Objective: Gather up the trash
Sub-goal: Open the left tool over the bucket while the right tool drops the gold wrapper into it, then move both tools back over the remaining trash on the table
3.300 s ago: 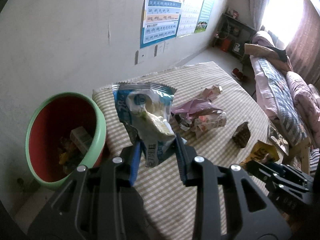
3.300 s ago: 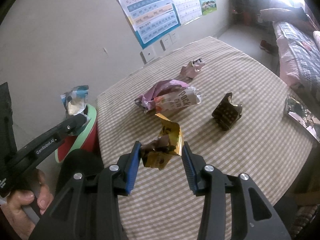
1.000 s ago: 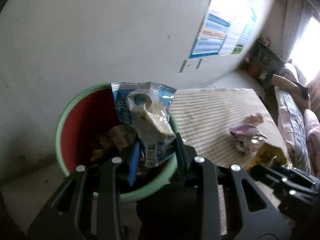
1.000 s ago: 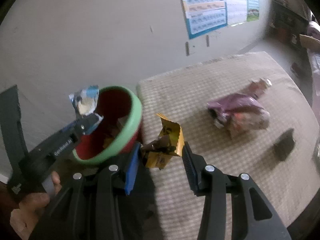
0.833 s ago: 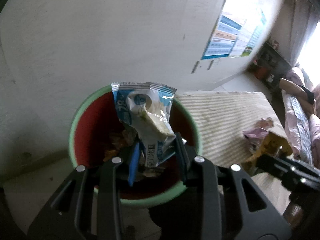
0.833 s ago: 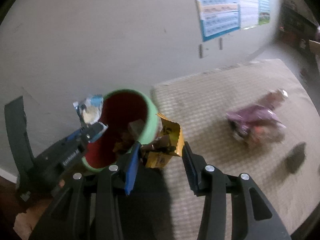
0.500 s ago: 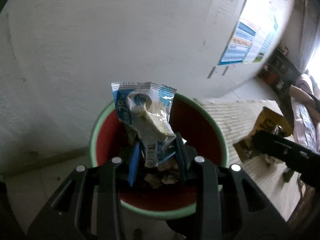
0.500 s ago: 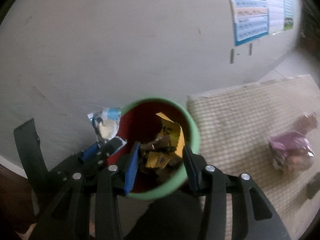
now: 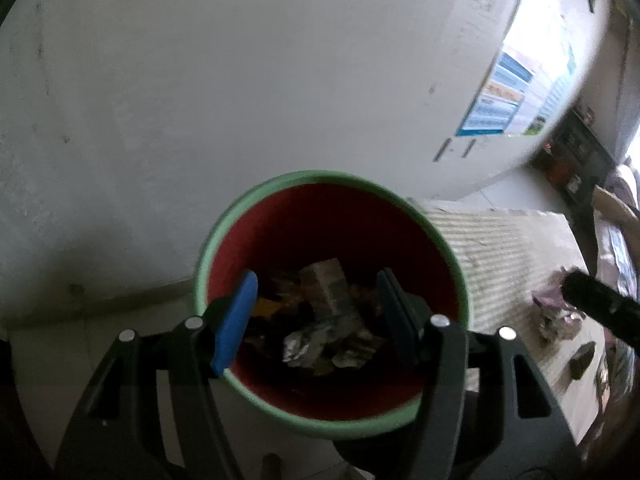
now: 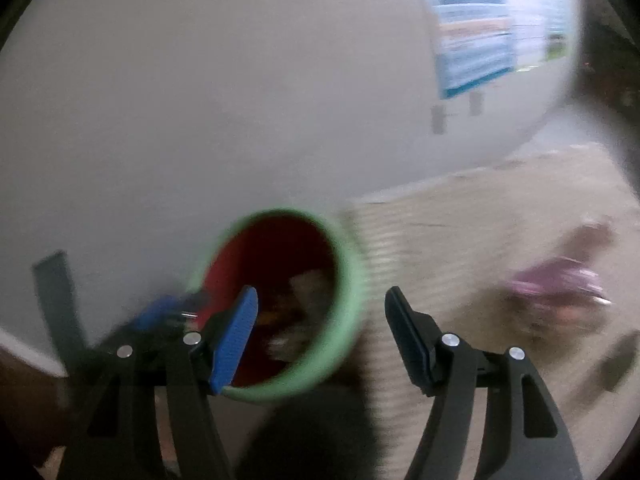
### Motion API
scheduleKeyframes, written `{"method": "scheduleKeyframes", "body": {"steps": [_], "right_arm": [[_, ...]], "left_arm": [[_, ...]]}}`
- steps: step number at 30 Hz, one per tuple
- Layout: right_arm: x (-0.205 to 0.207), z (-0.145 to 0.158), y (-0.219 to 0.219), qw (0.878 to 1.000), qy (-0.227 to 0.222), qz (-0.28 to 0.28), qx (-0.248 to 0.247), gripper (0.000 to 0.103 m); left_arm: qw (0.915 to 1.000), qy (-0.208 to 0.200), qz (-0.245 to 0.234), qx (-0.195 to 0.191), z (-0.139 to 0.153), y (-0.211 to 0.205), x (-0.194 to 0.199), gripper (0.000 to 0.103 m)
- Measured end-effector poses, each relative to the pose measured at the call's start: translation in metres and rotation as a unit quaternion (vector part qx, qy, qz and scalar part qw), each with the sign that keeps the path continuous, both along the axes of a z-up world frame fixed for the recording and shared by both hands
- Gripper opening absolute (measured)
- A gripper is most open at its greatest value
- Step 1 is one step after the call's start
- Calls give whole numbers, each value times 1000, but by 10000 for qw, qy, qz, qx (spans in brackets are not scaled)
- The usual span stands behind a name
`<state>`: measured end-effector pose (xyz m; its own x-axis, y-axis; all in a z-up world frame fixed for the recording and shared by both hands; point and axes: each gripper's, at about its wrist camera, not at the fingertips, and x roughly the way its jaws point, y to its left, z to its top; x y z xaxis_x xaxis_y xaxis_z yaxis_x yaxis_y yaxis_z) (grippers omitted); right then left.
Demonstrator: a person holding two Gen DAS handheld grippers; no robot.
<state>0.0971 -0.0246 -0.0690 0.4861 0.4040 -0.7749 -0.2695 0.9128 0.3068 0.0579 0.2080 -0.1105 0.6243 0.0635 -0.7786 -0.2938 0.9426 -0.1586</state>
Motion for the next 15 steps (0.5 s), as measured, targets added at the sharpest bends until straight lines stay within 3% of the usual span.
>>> {"method": "scheduleKeyframes", "body": {"steps": [3, 7, 12, 15], "right_arm": [[-8, -12, -53, 9975, -19, -600, -382, 64], [-25, -40, -143, 9806, 142, -1625, -1090, 64], [-45, -71, -241, 9563, 654, -2667, -1005, 64], [-43, -82, -271, 9505, 769, -2905, -787, 64]], "left_arm": [[9996, -31, -266, 47, 4, -24, 4, 62], [9981, -61, -600, 100, 9, -57, 9, 62], [9939, -81, -1084, 174, 14, -107, 15, 64], [9895, -20, -1439, 134, 13, -143, 22, 65]]}}
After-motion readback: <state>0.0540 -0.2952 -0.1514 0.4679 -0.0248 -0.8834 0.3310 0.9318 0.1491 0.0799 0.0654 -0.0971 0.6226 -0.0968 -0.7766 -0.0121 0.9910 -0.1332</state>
